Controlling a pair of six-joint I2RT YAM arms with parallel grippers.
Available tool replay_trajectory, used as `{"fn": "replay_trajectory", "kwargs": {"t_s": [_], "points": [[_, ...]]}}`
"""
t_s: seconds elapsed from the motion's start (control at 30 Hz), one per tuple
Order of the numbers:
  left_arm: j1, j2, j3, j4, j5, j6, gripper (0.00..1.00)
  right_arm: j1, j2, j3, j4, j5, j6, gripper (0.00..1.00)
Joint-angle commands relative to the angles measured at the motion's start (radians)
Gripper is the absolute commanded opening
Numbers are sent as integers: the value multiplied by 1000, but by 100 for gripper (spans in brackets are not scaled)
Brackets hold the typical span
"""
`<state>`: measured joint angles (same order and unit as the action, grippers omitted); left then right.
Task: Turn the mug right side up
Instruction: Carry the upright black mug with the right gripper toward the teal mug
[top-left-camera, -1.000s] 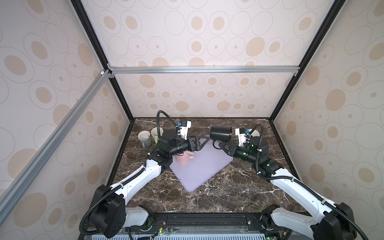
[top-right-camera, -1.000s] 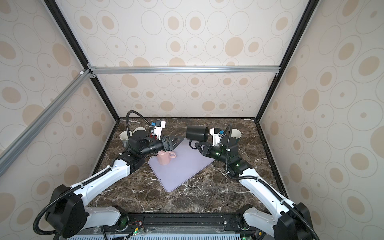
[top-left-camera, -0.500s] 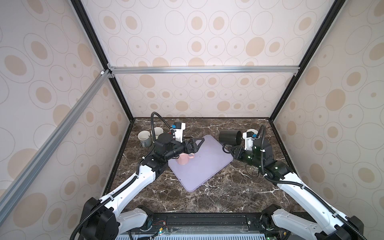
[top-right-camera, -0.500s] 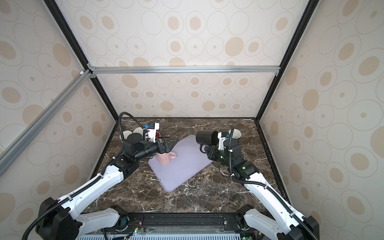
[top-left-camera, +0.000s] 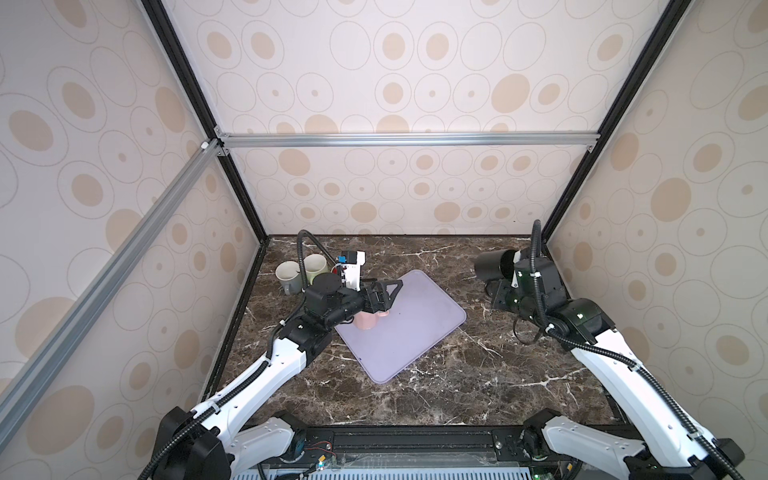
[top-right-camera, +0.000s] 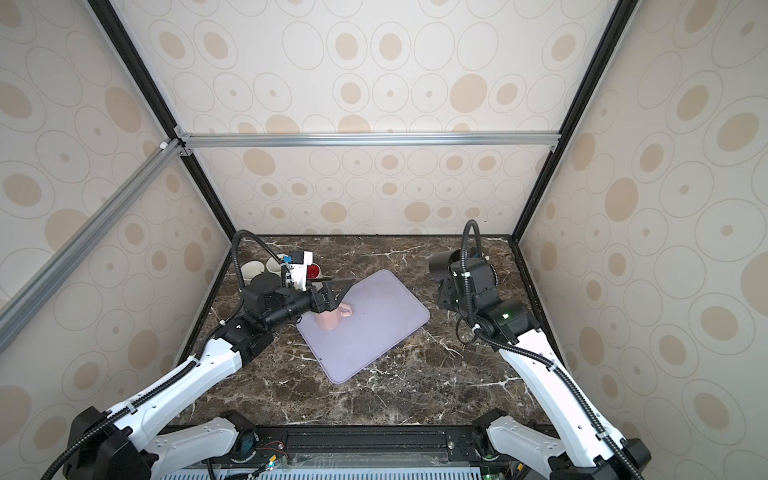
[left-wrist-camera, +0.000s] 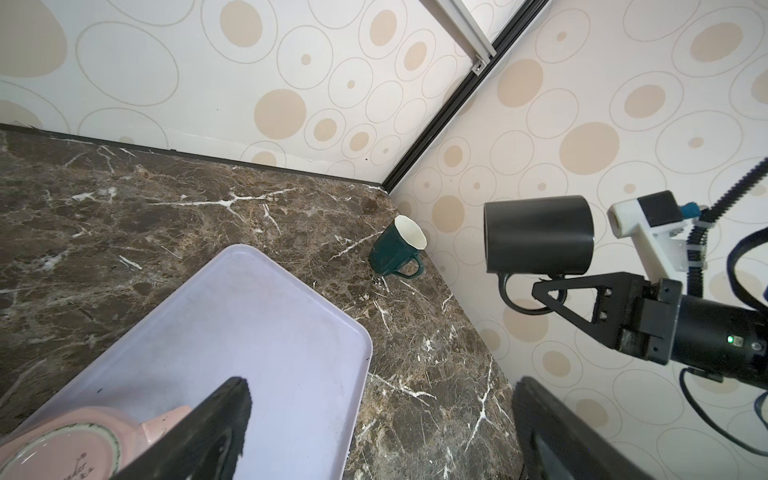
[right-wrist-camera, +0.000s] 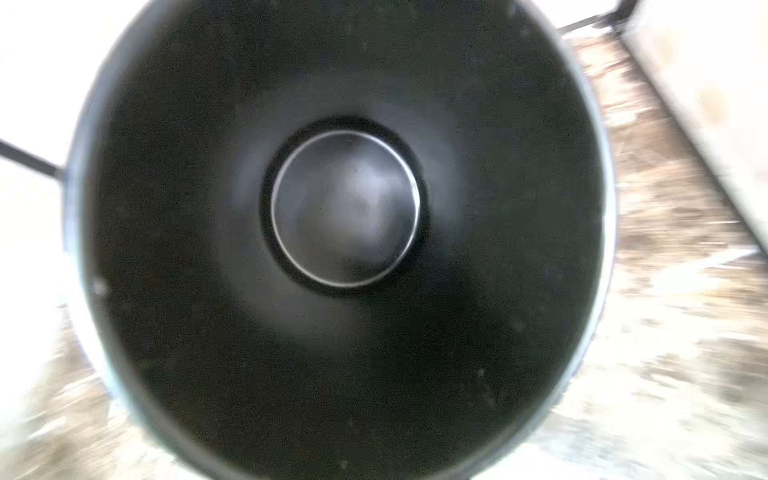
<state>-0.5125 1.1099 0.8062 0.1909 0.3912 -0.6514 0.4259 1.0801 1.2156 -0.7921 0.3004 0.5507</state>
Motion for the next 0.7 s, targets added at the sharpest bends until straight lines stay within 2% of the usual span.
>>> {"fn": "replay_trajectory", "kwargs": {"t_s": [0.0, 0.2, 0.67], "points": [[-1, -19, 1, -3, -15, 26, 98, -26, 12, 48, -102, 146, -51, 0], [-1, -19, -2, -6, -17, 29, 98, -78, 41, 82, -116, 157, -85, 0], [-1, -42, -14, -24, -56, 33, 98, -318, 119, 159, -134, 111, -193, 0]]}}
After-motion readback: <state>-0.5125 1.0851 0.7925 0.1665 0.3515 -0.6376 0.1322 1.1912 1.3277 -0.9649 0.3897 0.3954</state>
